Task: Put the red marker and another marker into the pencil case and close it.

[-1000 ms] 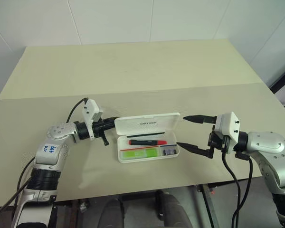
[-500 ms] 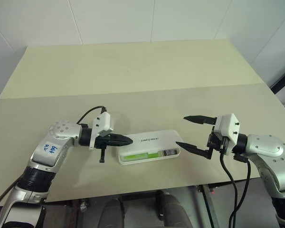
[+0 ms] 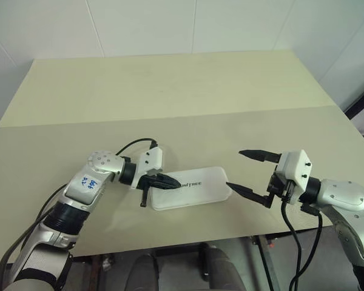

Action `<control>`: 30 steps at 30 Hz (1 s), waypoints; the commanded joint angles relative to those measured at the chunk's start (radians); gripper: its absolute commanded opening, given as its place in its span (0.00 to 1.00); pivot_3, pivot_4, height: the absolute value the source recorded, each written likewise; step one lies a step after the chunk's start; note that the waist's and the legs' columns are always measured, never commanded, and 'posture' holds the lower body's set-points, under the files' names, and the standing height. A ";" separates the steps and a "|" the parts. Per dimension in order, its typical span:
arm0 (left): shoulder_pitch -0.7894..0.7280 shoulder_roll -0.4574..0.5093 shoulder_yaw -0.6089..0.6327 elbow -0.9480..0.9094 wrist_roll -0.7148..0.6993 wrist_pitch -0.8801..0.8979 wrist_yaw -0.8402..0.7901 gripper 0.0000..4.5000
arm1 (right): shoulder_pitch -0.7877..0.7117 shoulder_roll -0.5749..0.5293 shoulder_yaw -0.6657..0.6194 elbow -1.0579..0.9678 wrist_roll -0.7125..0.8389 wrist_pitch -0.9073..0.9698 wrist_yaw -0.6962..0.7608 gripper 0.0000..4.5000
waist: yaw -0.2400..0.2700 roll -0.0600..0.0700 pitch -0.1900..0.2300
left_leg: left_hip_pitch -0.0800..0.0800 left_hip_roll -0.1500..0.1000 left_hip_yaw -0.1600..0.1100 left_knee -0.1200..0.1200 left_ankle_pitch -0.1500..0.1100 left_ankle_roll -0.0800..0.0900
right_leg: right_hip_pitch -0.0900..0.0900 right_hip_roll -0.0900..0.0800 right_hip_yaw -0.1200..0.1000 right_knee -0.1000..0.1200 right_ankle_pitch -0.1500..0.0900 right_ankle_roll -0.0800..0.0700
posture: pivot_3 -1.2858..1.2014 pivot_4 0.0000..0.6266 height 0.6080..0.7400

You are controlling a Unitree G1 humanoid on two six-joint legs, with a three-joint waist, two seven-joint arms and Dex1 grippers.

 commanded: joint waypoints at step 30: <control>0.213 0.028 0.447 -0.259 -0.258 0.026 0.118 0.50 | -0.155 0.032 0.055 0.165 0.004 -0.065 0.088 1.00 | -0.001 0.000 0.000 | 0.001 0.000 -0.001 -0.001 0.000 0.000 | 0.000 0.000 0.000 0.003 -0.001 0.000 | 0.52 0.24 1.00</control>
